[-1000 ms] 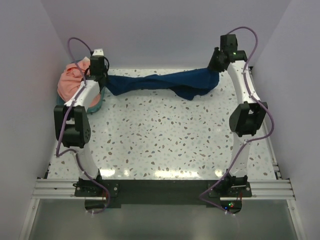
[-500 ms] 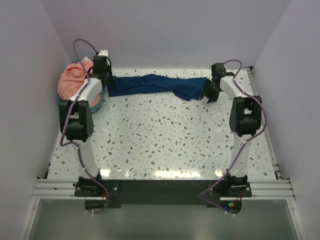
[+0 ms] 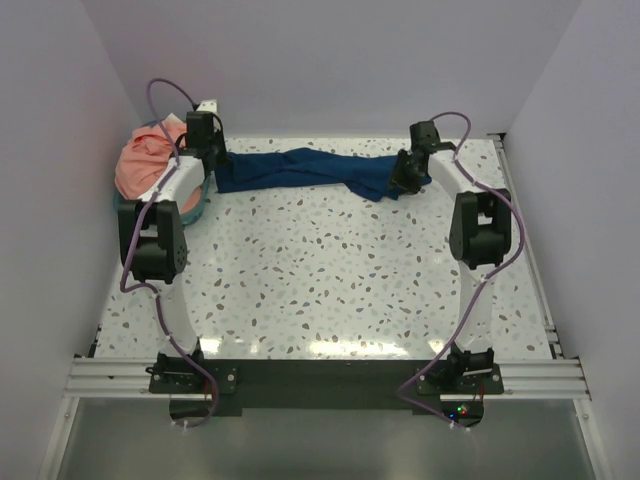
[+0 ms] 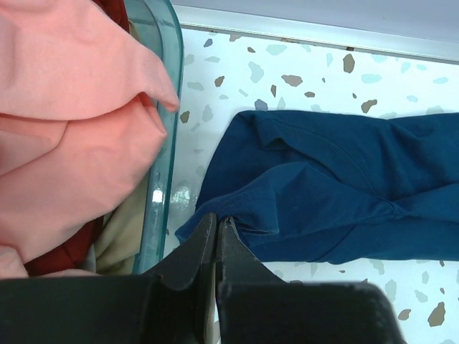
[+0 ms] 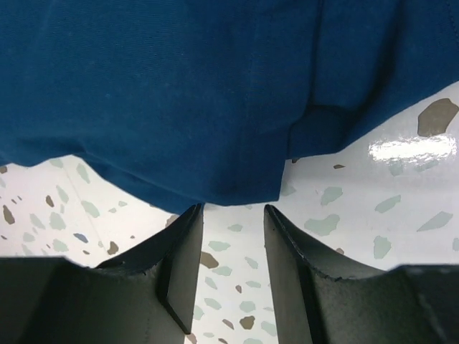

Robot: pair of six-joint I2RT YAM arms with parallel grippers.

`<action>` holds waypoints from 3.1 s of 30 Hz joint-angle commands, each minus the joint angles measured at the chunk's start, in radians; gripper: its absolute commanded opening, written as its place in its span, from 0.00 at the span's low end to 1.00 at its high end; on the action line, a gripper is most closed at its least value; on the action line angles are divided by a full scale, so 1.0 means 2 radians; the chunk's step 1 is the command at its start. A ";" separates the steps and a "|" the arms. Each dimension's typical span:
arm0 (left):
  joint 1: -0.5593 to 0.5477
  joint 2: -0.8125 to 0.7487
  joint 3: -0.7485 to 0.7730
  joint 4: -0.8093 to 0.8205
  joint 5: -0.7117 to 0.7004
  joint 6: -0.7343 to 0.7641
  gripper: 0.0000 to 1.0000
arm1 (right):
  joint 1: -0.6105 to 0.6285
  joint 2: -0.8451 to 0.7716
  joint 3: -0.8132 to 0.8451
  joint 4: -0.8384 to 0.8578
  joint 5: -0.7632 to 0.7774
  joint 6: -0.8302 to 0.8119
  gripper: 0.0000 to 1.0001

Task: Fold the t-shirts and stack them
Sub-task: Flatten the tshirt out

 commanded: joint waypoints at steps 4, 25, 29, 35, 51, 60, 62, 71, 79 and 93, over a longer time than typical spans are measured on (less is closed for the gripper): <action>0.001 -0.012 0.003 0.026 0.008 -0.008 0.00 | -0.002 0.014 0.017 -0.004 0.014 0.002 0.42; 0.001 -0.010 0.010 0.025 0.011 -0.006 0.00 | -0.002 0.043 0.037 -0.029 0.013 -0.013 0.00; -0.001 -0.017 0.020 0.028 0.017 -0.020 0.00 | -0.004 0.017 0.067 -0.050 0.019 -0.011 0.00; -0.003 -0.027 0.071 0.039 0.028 -0.059 0.00 | -0.011 -0.040 0.142 -0.073 0.033 -0.002 0.00; -0.003 -0.125 0.173 0.162 0.024 -0.109 0.00 | -0.027 -0.236 0.176 0.096 0.122 -0.087 0.00; -0.003 -0.244 0.112 0.248 -0.008 -0.079 0.00 | -0.027 -0.381 0.085 0.250 0.173 -0.140 0.00; -0.003 -0.250 0.118 0.255 0.000 -0.075 0.00 | -0.027 -0.393 0.084 0.258 0.174 -0.140 0.00; -0.003 -0.111 0.261 0.208 0.110 -0.114 0.00 | -0.027 -0.331 0.093 0.242 0.188 -0.133 0.00; -0.004 0.003 0.350 0.214 0.141 -0.129 0.00 | -0.032 -0.232 0.150 0.218 0.187 -0.123 0.00; -0.004 -0.074 0.258 0.301 0.151 -0.126 0.00 | -0.033 -0.289 0.103 0.284 0.194 -0.134 0.00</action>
